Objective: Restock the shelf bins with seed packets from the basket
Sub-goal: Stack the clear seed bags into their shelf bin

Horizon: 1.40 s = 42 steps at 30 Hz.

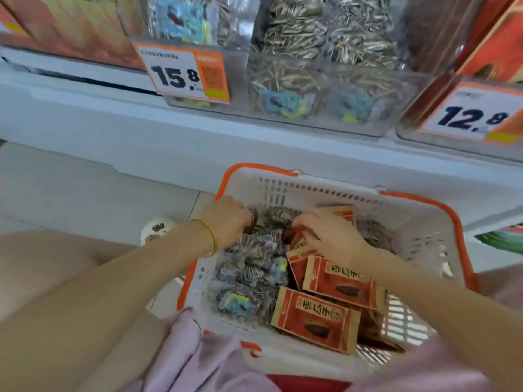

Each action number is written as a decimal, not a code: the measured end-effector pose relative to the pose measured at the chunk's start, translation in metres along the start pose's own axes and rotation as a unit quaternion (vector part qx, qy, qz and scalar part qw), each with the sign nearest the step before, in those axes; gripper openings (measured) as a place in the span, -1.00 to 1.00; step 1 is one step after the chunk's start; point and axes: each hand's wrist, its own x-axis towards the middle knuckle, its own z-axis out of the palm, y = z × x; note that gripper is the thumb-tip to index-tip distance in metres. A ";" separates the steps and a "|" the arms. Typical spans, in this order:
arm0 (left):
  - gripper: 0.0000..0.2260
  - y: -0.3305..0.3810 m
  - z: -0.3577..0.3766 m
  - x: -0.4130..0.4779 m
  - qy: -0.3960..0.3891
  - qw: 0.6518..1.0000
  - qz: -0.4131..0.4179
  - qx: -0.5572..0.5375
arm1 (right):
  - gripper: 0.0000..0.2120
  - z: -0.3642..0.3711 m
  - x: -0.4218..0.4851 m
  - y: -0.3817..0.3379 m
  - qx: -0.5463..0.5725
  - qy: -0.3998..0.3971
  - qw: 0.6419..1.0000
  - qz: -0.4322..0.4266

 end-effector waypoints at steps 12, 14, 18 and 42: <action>-0.77 0.010 0.064 0.027 -0.178 0.978 0.028 0.102 | -0.29 0.108 0.068 -0.022 0.061 -0.193 0.975 0.087; -0.76 0.010 0.069 0.027 -0.183 0.977 0.028 0.109 | -0.35 0.120 0.069 -0.028 0.005 -0.180 0.977 0.116; -0.82 0.011 0.071 0.027 -0.170 0.980 0.035 0.096 | -0.42 0.121 0.068 -0.028 0.052 -0.134 0.980 0.141; -0.96 0.016 -0.052 0.000 0.072 0.854 -0.073 -0.510 | -0.47 -0.058 -0.049 0.003 0.099 0.113 0.981 0.125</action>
